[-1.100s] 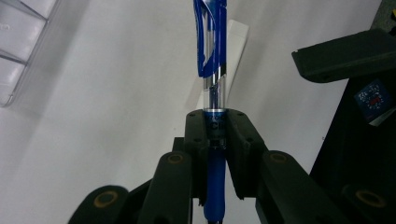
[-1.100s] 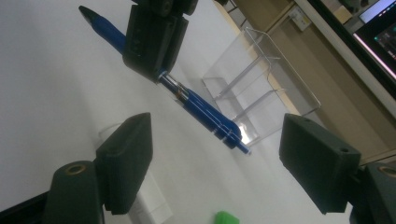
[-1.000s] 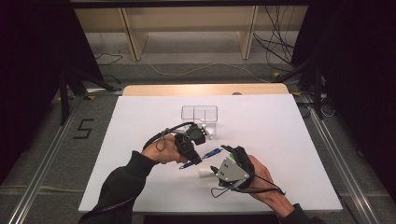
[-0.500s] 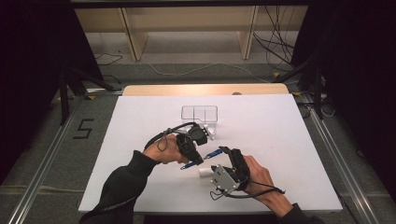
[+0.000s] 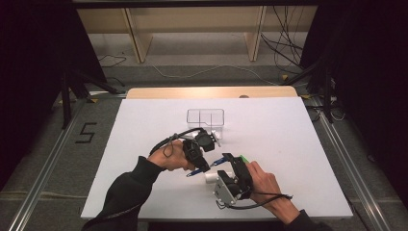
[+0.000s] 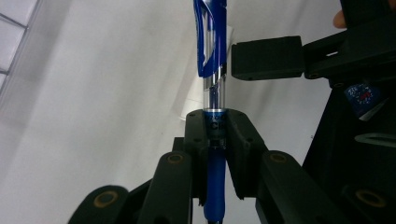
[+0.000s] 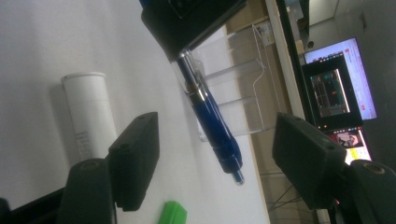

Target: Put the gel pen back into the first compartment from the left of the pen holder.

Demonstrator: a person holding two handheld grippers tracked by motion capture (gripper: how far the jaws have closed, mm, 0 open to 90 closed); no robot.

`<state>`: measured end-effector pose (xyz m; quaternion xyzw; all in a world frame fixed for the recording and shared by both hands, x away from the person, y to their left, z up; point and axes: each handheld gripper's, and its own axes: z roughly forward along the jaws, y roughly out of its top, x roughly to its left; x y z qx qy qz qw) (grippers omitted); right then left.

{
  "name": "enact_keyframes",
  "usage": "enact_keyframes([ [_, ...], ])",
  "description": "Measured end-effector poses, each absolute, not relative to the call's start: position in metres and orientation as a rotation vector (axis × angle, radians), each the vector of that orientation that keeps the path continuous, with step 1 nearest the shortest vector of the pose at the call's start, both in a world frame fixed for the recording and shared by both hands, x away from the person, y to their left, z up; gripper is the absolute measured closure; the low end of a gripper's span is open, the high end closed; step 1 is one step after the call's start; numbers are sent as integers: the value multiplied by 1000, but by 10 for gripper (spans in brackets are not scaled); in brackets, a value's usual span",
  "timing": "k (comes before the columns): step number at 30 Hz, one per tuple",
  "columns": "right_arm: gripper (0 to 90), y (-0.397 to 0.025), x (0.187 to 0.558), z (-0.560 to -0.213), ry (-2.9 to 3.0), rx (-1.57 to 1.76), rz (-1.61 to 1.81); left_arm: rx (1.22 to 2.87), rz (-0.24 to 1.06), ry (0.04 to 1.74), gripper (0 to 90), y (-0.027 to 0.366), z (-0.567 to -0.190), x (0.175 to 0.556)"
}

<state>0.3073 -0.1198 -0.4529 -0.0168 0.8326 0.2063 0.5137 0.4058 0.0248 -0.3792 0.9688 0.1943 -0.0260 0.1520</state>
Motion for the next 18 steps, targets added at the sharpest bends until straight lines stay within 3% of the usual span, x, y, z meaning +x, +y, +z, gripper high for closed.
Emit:
enact_keyframes([
  [18, 509, -109, 301, -464, 1923, -166, 395, 2788, -92, 560, 789, 19, -381, 403],
])
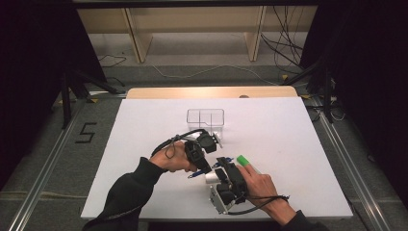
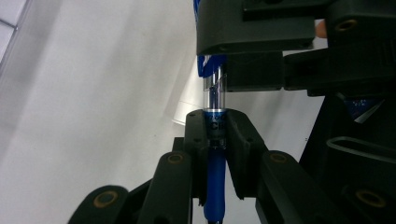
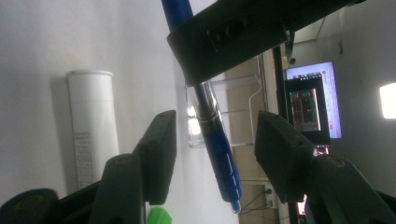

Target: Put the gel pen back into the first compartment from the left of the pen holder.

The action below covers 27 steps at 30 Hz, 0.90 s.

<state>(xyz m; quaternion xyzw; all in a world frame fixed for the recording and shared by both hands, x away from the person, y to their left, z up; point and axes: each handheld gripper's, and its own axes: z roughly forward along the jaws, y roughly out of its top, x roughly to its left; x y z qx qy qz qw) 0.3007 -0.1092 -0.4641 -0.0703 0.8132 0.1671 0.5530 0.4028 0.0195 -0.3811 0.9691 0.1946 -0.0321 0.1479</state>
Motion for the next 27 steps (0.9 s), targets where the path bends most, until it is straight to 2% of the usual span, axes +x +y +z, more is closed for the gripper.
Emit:
enact_keyframes([
  [27, 756, -105, 294, -475, 1873, -295, 315, 2784, -137, 558, 788, 15, -384, 401],
])
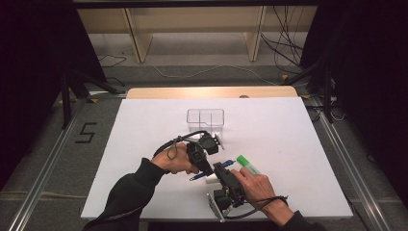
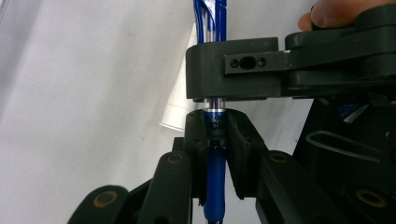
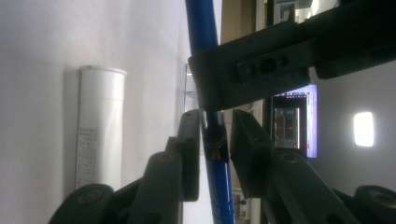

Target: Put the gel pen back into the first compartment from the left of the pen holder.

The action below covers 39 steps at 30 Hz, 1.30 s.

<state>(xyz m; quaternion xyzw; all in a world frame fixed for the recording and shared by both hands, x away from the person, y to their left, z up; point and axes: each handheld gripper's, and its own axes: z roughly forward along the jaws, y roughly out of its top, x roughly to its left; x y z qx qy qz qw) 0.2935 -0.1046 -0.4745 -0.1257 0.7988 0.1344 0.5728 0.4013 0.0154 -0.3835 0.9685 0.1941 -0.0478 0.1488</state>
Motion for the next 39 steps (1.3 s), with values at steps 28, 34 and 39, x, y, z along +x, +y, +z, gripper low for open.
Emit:
enact_keyframes([
  [28, 797, -124, 303, -473, 1908, -262, 306, 2560, -13, 599, 242, 49, -366, 388],
  [34, 796, -129, 309, -467, 1942, -213, 347, 2456, 80, 642, 218, 71, -367, 383],
  [39, 796, -135, 319, -462, 1974, -122, 398, 2314, 202, 690, 196, 87, -373, 378],
])
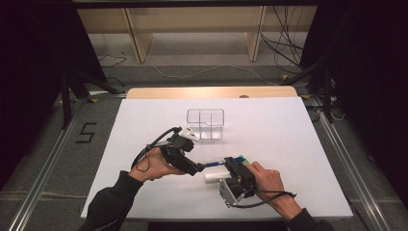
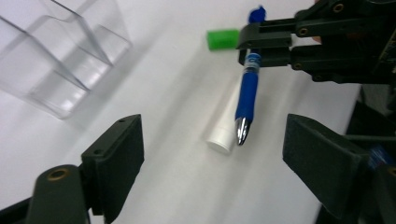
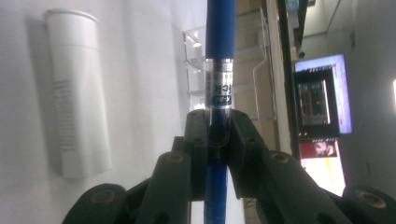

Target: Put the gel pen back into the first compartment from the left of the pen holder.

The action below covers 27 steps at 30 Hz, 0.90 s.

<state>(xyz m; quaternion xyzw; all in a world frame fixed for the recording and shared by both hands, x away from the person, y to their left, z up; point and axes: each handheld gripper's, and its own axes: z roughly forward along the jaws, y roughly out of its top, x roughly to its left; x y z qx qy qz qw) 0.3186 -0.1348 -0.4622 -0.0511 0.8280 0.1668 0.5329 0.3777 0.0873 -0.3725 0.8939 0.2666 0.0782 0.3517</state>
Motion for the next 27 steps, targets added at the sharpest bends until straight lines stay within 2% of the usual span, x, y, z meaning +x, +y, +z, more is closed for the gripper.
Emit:
enact_keyframes([
  [17, 796, -160, 364, -432, 2119, 351, 800, 1924, 350, 810, 169, 134, -412, 356],
  [22, 796, -165, 378, -423, 2153, 495, 965, 1857, 413, 825, 164, 143, -415, 351],
  [27, 795, -164, 394, -416, 2182, 645, 1103, 1862, 450, 821, 159, 148, -422, 347],
])
